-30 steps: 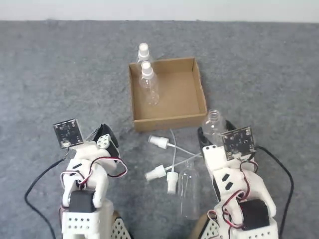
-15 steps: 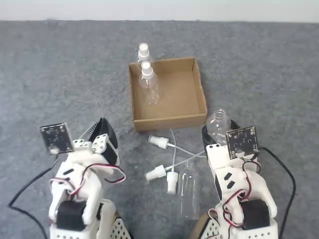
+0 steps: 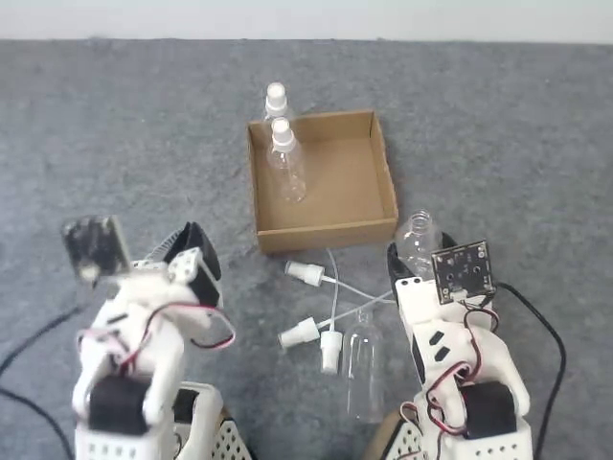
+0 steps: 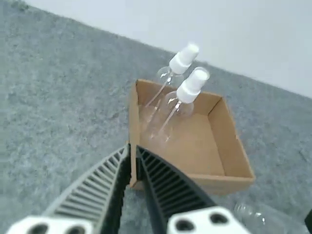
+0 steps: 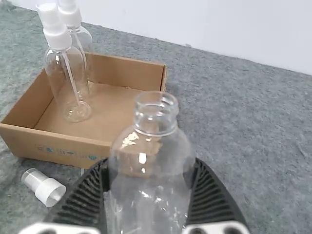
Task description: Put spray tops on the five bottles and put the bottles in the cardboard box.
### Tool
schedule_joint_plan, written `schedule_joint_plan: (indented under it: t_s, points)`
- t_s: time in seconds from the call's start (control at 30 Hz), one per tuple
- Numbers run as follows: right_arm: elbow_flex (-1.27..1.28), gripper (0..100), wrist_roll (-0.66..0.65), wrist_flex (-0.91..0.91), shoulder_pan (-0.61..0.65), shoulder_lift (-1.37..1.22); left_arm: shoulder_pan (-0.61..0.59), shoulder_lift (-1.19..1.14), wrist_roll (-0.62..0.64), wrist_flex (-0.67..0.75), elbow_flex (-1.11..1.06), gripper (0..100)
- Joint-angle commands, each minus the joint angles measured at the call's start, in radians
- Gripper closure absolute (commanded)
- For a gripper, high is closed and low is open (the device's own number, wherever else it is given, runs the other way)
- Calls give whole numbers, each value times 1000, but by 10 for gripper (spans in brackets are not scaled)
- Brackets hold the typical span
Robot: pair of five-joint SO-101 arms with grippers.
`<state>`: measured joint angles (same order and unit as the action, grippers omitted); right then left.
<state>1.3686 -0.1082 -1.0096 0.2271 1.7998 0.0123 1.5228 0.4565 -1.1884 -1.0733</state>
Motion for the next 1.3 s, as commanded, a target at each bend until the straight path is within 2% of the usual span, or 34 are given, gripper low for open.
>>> schedule_joint_plan:
  t_s: [0.0, 0.1, 0.23, 0.43, 0.63, 1.27]
  points:
    - [-12, 993, 11, 30, -13, 18, 8, -261, 58, 2, 110, 988]
    - [-12, 993, 11, 30, -13, 18, 15, -385, 83, 2, 131, 988]
    - [-12, 993, 11, 30, -13, 18, 89, -516, 163, -5, 122, 983]
    - [-11, 993, 9, 30, -13, 18, 198, -643, 290, 3, 130, 836]
    - [-11, 993, 8, 30, -15, 18, 302, -707, 382, 38, 127, 828]
    - [-11, 993, 2, 30, -15, 18, 313, -1099, 522, 339, 130, 828]
